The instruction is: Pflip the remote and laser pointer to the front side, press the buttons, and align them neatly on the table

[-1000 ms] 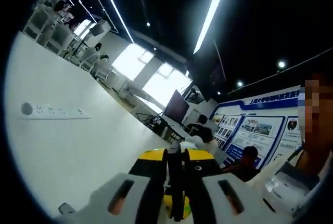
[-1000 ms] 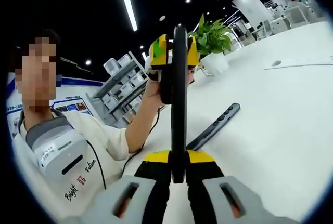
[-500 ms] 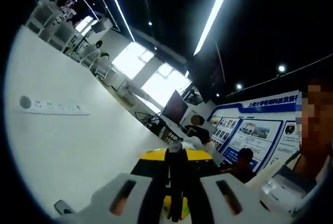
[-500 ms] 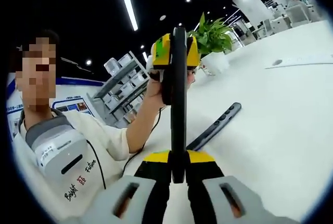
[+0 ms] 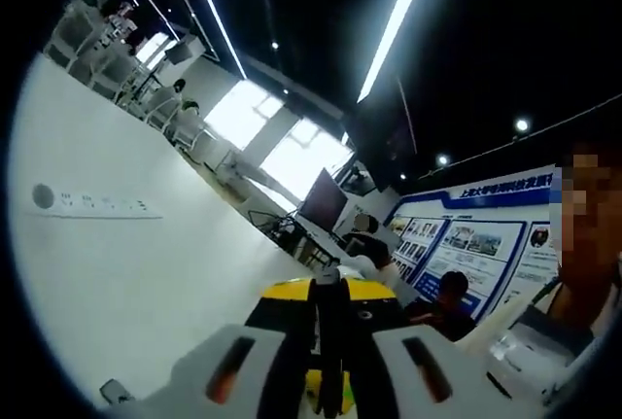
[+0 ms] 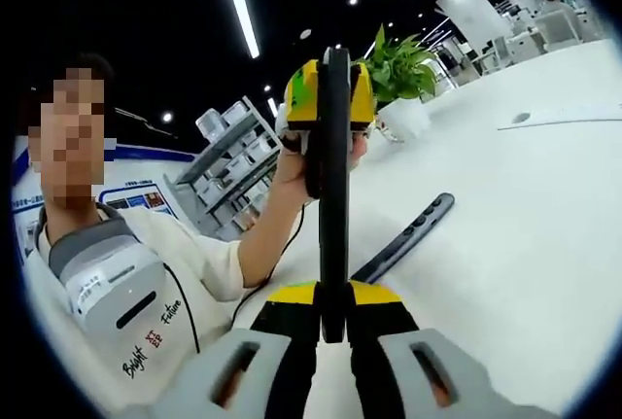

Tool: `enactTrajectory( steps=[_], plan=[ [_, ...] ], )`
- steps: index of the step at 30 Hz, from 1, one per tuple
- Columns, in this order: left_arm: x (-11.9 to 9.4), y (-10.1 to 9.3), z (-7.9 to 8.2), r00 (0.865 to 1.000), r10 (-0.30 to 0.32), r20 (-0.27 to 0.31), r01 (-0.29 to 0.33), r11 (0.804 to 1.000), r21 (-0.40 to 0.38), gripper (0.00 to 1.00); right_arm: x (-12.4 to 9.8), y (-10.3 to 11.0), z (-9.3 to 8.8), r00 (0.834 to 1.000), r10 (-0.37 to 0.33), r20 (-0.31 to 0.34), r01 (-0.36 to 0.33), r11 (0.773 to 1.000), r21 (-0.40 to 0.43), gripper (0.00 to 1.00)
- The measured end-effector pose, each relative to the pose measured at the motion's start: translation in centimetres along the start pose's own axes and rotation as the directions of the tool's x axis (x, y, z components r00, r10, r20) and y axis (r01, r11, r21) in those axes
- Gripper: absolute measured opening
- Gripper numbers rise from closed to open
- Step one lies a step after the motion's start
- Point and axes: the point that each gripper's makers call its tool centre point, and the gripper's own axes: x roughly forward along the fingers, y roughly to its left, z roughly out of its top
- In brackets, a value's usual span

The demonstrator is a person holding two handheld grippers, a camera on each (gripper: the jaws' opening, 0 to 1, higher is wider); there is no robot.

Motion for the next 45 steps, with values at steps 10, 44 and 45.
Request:
enactTrajectory(
  steps=[10, 44, 45],
  plan=[
    [-0.2, 0.0, -0.5, 1.0, 0.0, -0.016, 0.0, 1.0, -0.019, 0.17, -0.3, -0.4, -0.4, 1.0, -0.003, -0.006, 0.003, 1.0, 0.015, 0.13],
    [-1.0, 0.6, -1.1, 0.997, 0.045, -0.058, -0.047, 0.998, -0.034, 0.13, -0.4, -0.5, 0.0, 1.0, -0.025, 0.015, 0.025, 0.999, 0.024, 0.13],
    [-1.0, 0.5, -1.1, 0.998, 0.039, -0.055, -0.042, 0.998, -0.038, 0.13, -0.4, -0.5, 0.1, 1.0, -0.024, 0.018, 0.024, 0.999, 0.022, 0.13]
  ],
)
